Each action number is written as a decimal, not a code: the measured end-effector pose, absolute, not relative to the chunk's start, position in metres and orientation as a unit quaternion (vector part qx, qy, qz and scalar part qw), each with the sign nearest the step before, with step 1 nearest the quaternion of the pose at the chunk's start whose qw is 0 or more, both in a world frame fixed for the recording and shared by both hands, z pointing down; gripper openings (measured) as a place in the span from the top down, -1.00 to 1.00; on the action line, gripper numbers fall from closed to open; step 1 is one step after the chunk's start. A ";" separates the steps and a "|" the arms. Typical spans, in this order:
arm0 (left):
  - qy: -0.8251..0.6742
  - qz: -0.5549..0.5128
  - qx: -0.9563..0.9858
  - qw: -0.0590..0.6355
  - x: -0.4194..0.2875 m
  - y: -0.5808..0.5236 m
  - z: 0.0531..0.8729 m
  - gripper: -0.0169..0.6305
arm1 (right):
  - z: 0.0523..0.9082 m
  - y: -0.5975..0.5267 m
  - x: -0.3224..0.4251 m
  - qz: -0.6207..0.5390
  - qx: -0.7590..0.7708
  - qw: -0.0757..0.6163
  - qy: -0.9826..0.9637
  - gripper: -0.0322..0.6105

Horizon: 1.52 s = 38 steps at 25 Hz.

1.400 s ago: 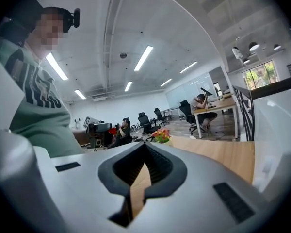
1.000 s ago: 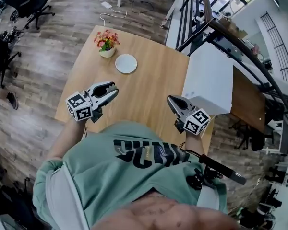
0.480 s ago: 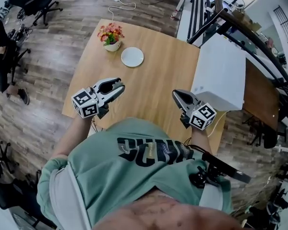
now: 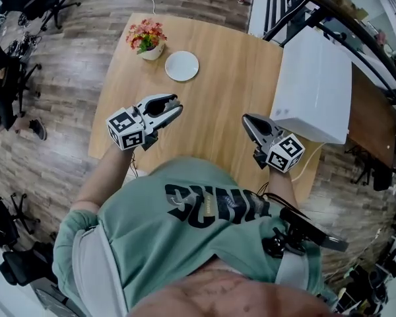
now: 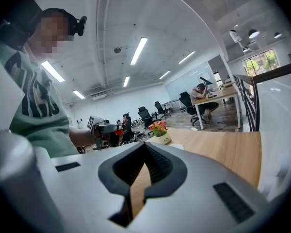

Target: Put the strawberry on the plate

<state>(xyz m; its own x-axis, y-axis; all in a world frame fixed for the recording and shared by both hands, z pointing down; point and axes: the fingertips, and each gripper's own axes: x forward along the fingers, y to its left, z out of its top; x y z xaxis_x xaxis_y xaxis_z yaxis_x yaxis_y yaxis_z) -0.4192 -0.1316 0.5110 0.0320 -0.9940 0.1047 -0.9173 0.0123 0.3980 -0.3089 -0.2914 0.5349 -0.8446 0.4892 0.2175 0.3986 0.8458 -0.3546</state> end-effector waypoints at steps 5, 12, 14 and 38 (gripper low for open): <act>-0.676 -0.094 0.702 0.203 -0.435 -0.160 0.536 0.47 | 0.555 -0.298 -0.326 0.169 -0.236 0.165 -0.943 0.88; -0.677 -0.079 0.695 0.227 -0.469 -0.193 0.577 0.47 | 0.579 -0.309 -0.363 0.180 -0.248 0.169 -0.937 0.88; -0.678 -0.072 0.692 0.236 -0.475 -0.197 0.587 0.47 | 0.582 -0.310 -0.370 0.182 -0.250 0.166 -0.936 0.88; -0.726 0.066 0.606 0.318 -0.583 -0.225 0.736 0.47 | 0.614 -0.323 -0.400 0.193 -0.254 0.185 -0.930 0.88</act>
<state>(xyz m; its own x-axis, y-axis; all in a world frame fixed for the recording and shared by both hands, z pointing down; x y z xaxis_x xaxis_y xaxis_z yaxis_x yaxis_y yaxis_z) -0.5827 -0.2250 0.7362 -0.0628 -0.8380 0.5420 -0.9223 0.2562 0.2893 -0.3995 -0.3233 0.6139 -0.8033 0.5425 0.2456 0.4004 0.7973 -0.4516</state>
